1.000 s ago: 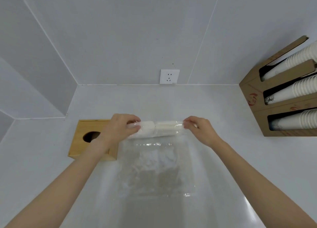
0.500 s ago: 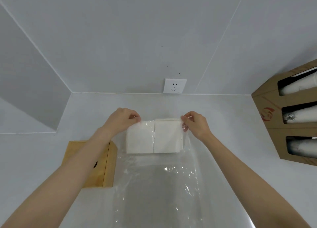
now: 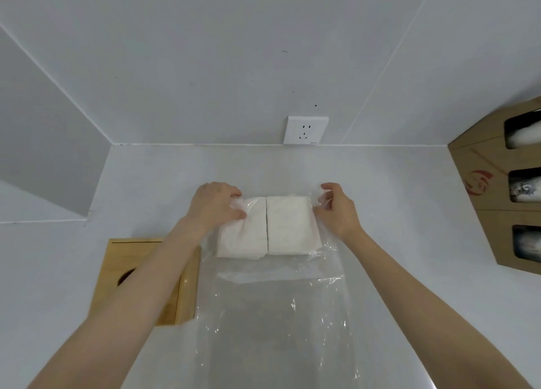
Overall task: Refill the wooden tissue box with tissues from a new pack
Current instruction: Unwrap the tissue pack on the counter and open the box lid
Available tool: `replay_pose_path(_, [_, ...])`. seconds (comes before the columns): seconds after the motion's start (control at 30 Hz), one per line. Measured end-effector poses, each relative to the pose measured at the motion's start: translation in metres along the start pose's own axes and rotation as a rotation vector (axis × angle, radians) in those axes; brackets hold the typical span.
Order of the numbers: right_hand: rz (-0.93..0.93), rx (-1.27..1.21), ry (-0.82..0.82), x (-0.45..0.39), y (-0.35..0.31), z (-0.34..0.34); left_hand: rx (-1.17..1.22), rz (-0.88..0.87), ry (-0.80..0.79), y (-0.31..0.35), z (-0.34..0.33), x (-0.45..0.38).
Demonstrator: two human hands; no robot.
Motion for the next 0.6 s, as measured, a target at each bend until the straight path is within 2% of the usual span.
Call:
replay_pose_path(0.1, [0.023,0.154,0.044,0.004,-0.001,-0.002,-0.103,-0.002,-0.026,-0.003,-0.006,0.002])
replay_pose_path(0.23, [0.066,0.383,0.063,0.012,-0.004,-0.004,-0.214,-0.022,-0.196,-0.003,-0.022,0.011])
replay_pose_path(0.37, [0.113,0.422,0.134,0.032,-0.012,0.005,-0.177,-0.040,-0.140,0.013,-0.013,0.024])
replay_pose_path(0.43, [0.197,0.437,0.177,0.049,-0.020,0.013,-0.191,-0.091,-0.102,0.027,-0.006,0.035])
replay_pose_path(0.5, [0.309,0.464,0.144,0.067,-0.026,0.017,-0.177,-0.154,-0.093,0.041,-0.002,0.048])
replay_pose_path(0.6, [0.406,0.423,0.003,0.104,-0.024,0.016,-0.082,-0.265,-0.123,0.064,-0.004,0.079])
Point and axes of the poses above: each hand's wrist, its own x-axis away from the middle knuckle, its own z-axis out of the back of the hand, y = z × x, the point moved 5 cm from there along -x, towards the middle knuckle, and after that the axes turned 13 degrees about -z, right-handed, at the moved point
